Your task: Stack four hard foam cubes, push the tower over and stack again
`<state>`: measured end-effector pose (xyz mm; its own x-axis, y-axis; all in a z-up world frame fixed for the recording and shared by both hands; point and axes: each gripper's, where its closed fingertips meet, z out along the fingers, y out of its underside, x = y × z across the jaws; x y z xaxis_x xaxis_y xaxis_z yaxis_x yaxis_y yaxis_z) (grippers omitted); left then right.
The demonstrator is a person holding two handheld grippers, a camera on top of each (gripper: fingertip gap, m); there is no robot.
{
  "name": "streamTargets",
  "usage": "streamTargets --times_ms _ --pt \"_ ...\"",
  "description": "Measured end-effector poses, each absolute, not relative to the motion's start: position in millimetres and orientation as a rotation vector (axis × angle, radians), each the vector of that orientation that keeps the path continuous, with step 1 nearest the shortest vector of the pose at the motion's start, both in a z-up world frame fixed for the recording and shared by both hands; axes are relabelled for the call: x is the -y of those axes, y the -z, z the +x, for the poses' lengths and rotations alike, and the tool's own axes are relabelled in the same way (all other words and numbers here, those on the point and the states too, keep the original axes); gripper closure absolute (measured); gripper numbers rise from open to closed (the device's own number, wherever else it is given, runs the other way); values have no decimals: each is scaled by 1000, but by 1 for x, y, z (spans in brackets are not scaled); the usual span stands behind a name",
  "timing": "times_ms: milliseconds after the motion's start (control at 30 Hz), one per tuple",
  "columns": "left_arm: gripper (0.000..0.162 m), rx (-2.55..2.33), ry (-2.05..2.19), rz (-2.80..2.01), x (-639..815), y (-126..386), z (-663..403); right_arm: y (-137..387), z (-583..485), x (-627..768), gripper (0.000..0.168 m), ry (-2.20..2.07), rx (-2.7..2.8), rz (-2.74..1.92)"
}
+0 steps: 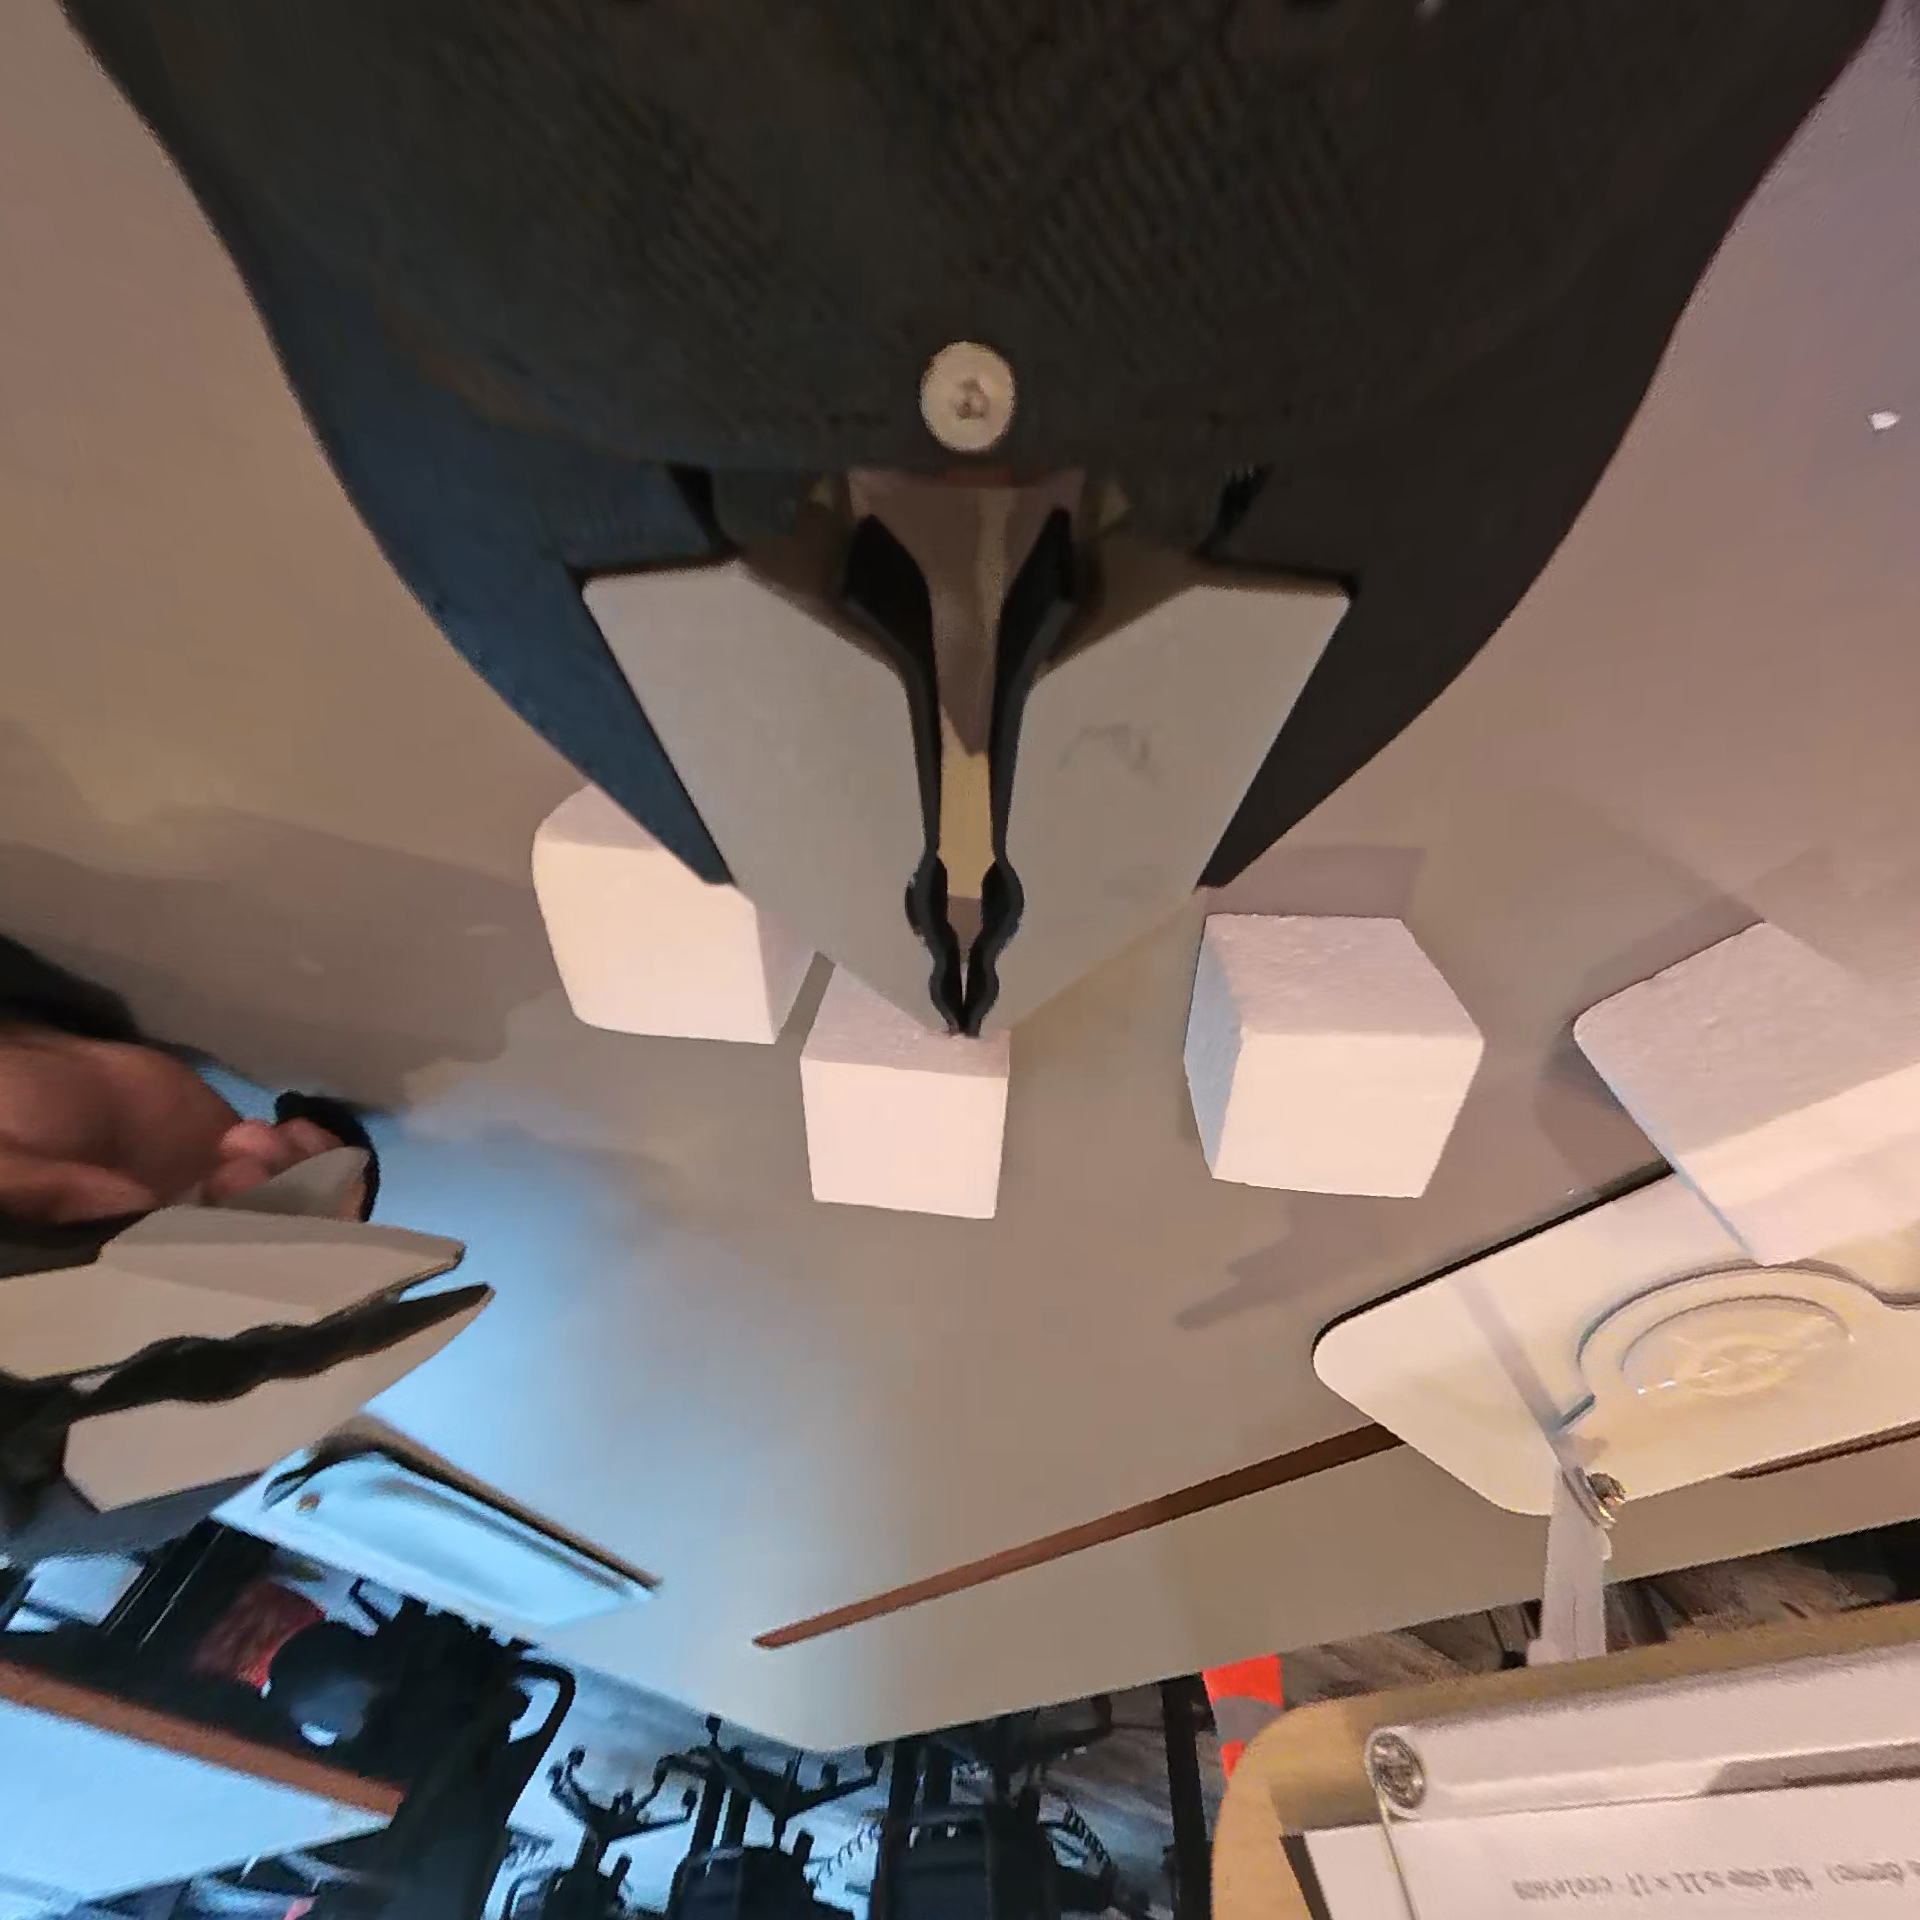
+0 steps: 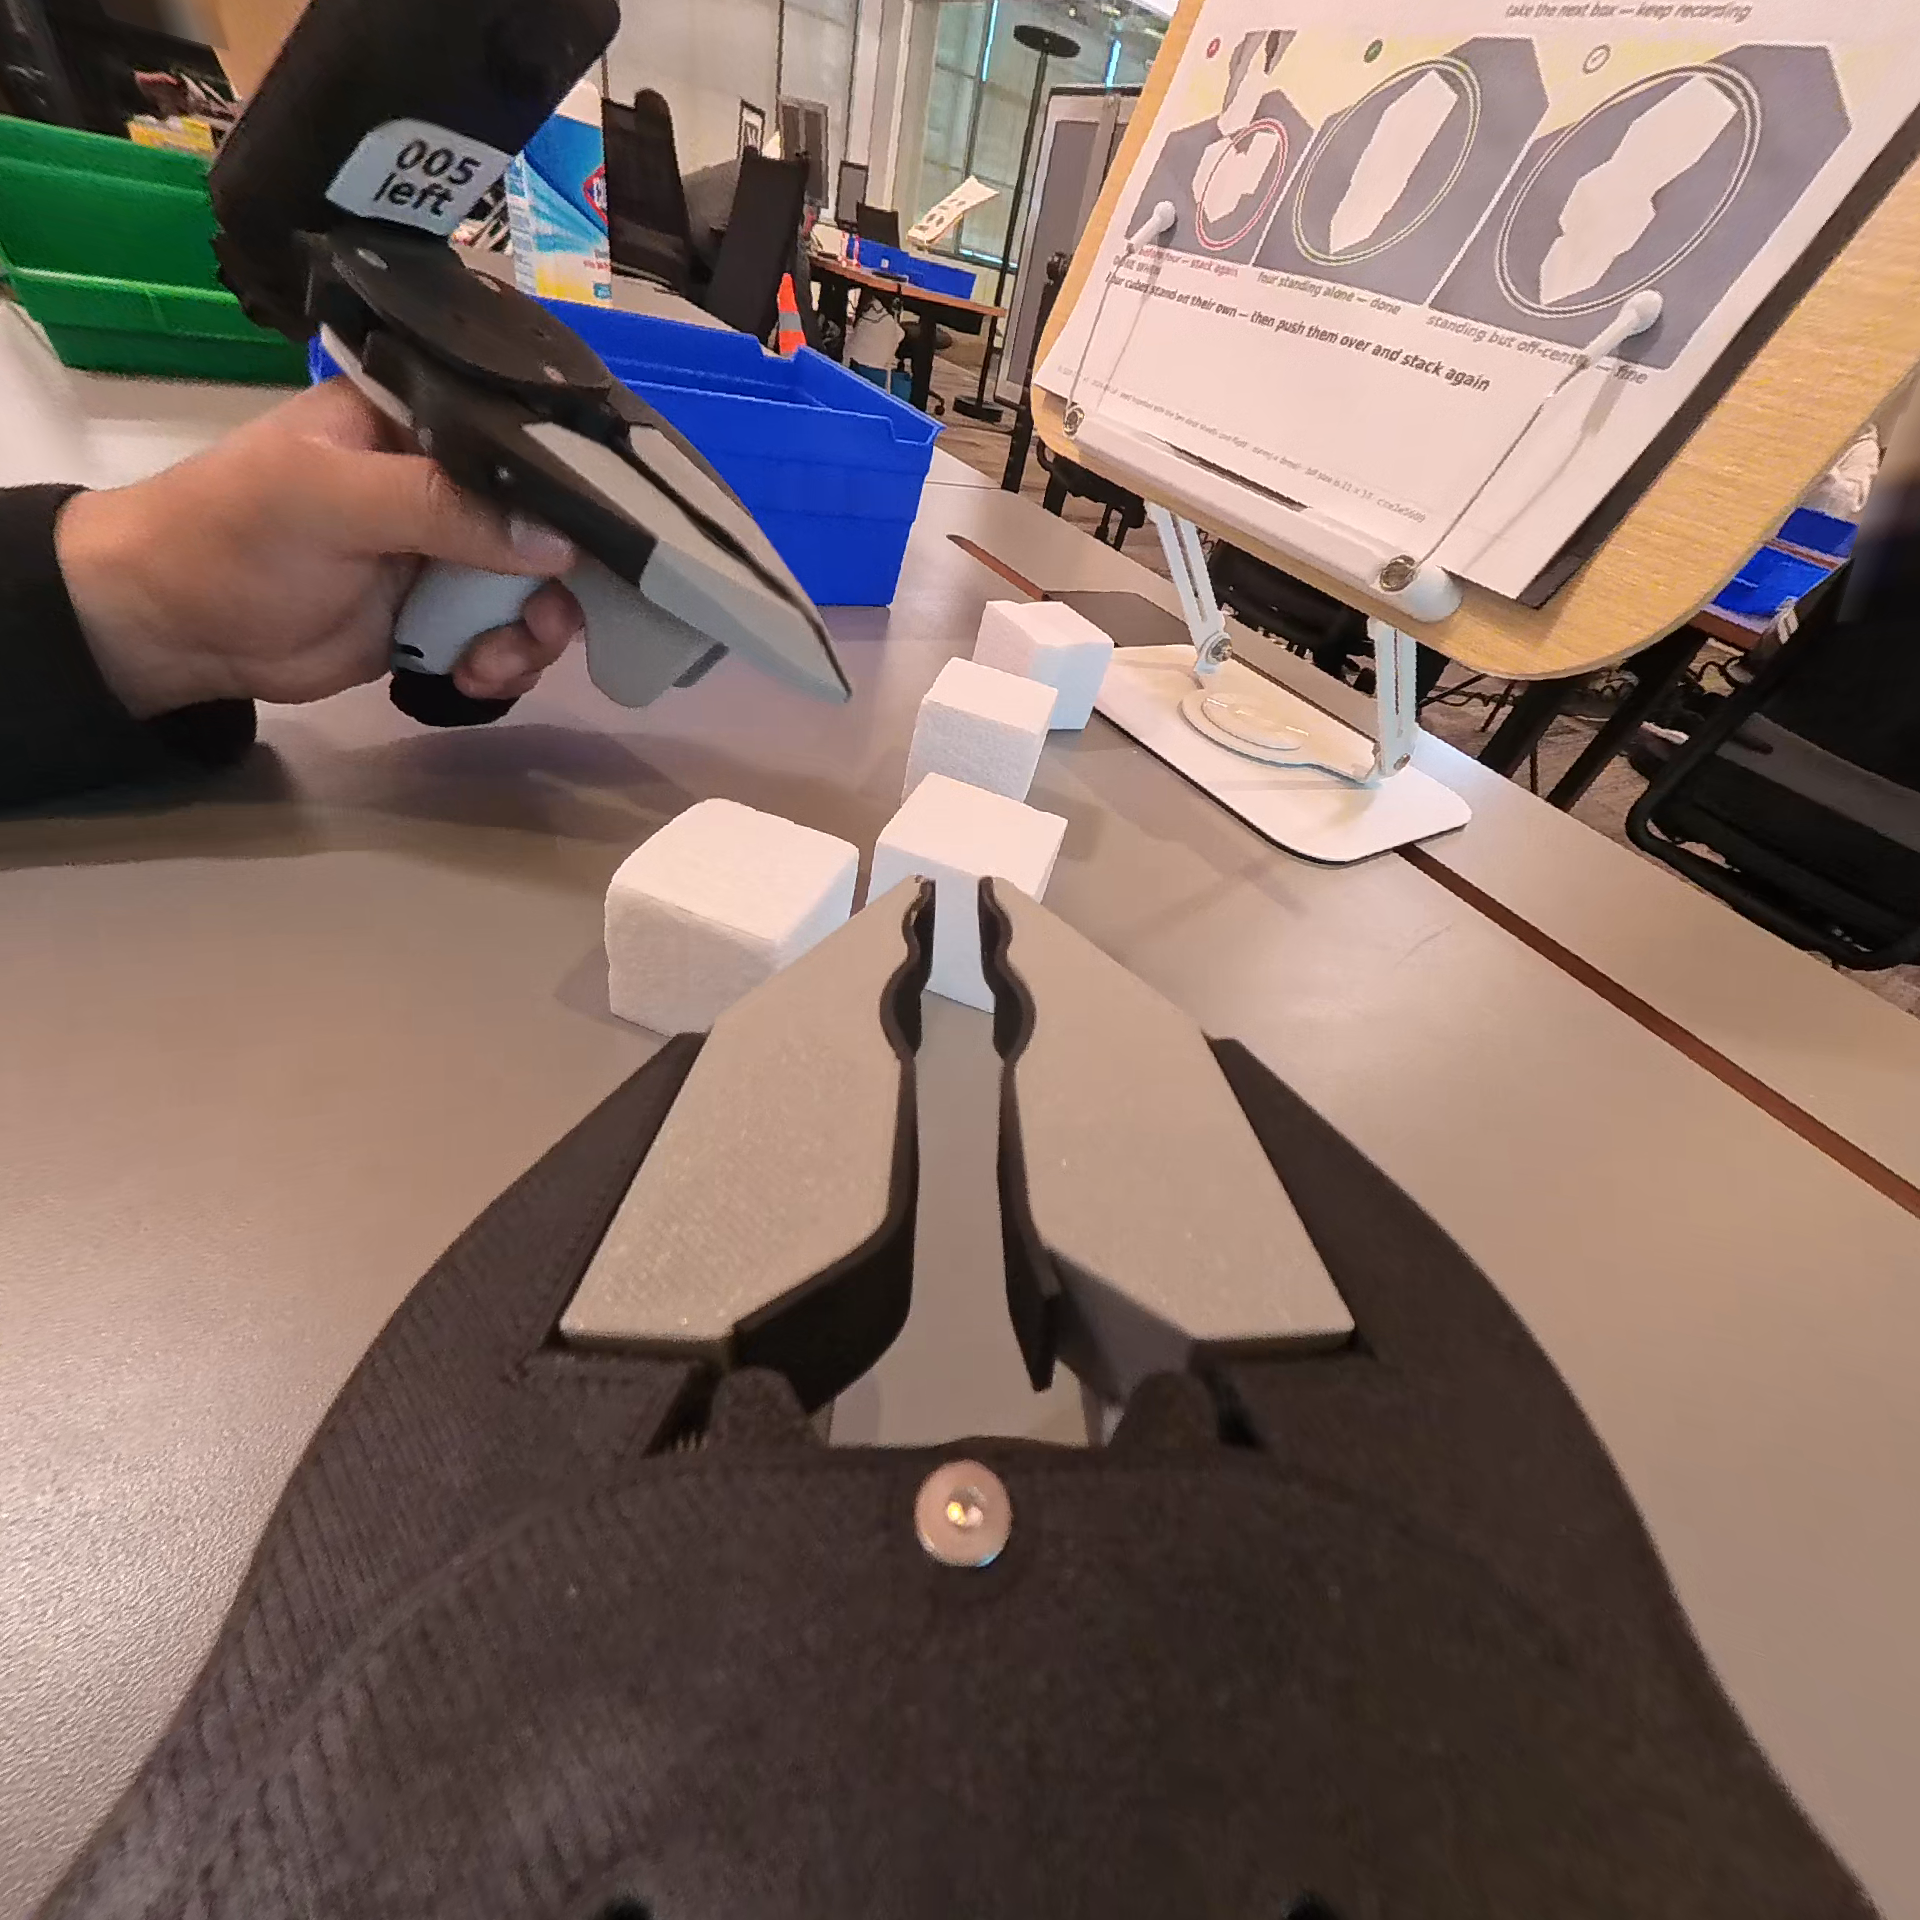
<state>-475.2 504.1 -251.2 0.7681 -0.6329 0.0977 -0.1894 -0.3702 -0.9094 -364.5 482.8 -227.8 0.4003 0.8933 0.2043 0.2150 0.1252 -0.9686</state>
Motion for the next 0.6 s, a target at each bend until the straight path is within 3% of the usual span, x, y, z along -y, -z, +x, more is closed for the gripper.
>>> streamTargets --times_ms 367,600 --pt "162 -690 646 -2090 -491 280 -464 228 -364 -483 163 -662 1083 -1391" --pt "162 -635 423 -2101 -516 292 -462 230 -368 -481 163 -654 1098 -1387"
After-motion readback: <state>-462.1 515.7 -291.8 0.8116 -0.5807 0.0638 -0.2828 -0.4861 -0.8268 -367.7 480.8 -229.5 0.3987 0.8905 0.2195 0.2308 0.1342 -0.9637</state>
